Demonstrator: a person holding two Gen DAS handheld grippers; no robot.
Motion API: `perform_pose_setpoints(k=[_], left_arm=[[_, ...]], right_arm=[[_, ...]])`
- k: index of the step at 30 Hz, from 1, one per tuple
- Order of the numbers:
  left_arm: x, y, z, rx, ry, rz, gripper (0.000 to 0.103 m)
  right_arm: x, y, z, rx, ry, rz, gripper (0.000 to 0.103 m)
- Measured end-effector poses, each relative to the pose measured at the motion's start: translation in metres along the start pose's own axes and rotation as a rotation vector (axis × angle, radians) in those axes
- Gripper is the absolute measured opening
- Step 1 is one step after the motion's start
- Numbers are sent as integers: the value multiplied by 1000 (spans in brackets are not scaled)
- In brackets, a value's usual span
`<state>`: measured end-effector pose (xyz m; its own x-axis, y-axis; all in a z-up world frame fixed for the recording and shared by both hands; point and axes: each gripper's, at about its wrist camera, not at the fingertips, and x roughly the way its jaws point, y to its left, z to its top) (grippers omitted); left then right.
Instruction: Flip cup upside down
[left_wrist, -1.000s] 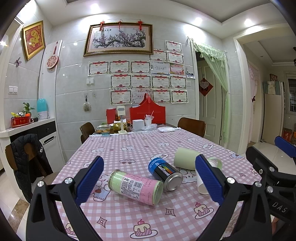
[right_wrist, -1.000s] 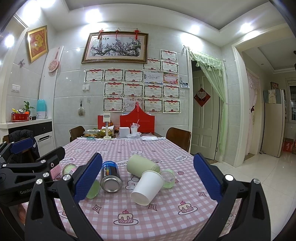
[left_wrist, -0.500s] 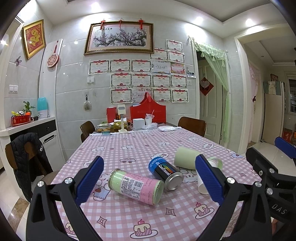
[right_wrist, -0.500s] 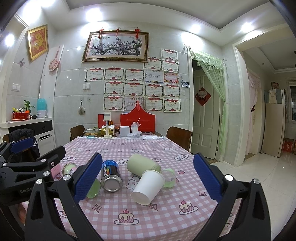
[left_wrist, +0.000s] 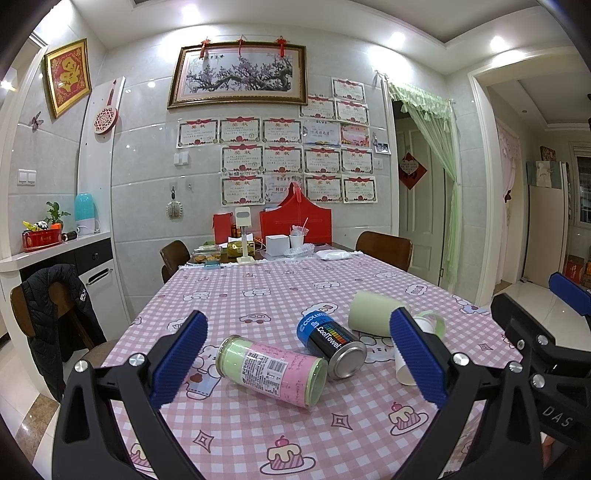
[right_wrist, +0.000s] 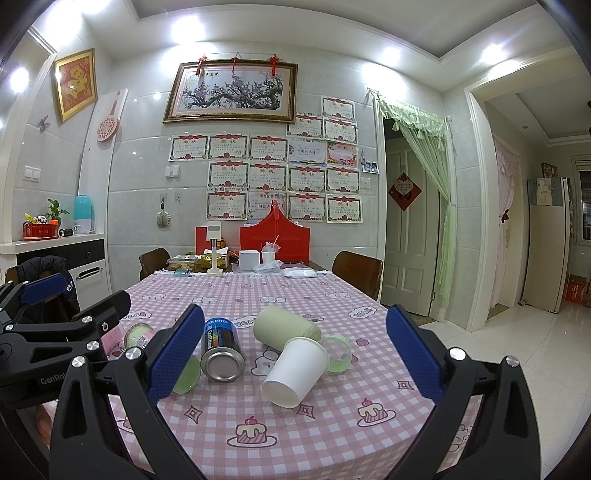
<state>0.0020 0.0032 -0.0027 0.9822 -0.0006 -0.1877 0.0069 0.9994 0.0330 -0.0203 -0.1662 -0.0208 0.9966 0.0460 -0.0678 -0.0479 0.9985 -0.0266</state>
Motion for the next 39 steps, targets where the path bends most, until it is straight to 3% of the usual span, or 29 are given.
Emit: perform_pose_setpoints(k=[25, 39], left_arm=[[17, -9, -7, 3, 62, -6, 98], [64, -11, -25, -55, 242, -41, 98]], right_arm=[[13, -10, -10, 15, 51, 3, 95], [48, -22, -23, 63, 198, 34, 95]])
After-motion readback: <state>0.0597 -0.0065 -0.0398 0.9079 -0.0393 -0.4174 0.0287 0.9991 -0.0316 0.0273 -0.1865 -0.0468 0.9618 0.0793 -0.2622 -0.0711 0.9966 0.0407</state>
